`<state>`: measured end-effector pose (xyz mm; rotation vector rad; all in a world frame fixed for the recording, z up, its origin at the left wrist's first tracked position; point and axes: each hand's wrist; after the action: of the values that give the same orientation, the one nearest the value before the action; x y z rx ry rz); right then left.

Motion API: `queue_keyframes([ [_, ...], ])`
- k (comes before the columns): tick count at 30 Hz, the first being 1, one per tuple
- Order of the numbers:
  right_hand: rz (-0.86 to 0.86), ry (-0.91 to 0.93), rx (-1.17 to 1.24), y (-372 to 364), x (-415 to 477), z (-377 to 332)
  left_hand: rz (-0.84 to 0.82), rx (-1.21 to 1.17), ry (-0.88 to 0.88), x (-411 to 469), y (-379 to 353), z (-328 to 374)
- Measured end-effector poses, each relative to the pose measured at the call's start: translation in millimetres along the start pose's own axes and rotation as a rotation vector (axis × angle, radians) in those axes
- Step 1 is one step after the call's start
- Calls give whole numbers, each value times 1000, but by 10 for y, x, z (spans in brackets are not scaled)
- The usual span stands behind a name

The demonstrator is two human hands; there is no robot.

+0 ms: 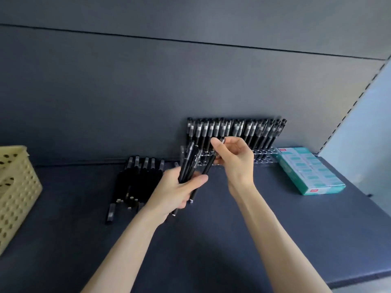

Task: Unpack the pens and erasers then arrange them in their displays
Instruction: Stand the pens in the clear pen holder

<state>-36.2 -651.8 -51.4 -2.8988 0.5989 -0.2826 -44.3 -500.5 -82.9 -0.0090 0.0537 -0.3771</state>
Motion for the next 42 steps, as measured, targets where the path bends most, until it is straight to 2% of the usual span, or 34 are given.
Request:
queue_keyframes([
  [4, -30, 36, -46, 658, 113, -84, -24, -10, -2, 126, -668, -69],
  [11, -294, 88, -110, 1665, 347, -230, -22, -50, 15, 331, -1595, -154],
  [13, -264, 135, -129, 1808, 455, -257, 5, -47, 17, 425, -1743, -143],
  [19, 41, 336, -263, 1950, 937, -325, 184, -89, -31, 761, -1951, -157],
  [23, 104, 465, -360, 1953, 1164, -328, 261, -137, -49, 941, -2063, -209],
  [27, 109, 521, -387, 1999, 1326, -248, 312, -234, -6, 1013, -2172, -303],
  [37, 16, 606, -395, 2085, 1545, -159, 336, -191, -52, 1032, -2233, -314],
  [42, -26, 573, -466, 2124, 1605, -102, 362, -180, -72, 1035, -2264, -291],
])
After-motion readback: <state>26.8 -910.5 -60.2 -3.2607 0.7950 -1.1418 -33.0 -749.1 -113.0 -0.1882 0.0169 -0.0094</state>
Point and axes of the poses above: each hand's wrist, its own x-axis towards the middle knuckle, its own y-axis out of the back of the hand, z = x × y, and after that the axes turned 1 degree about -y, right-handed
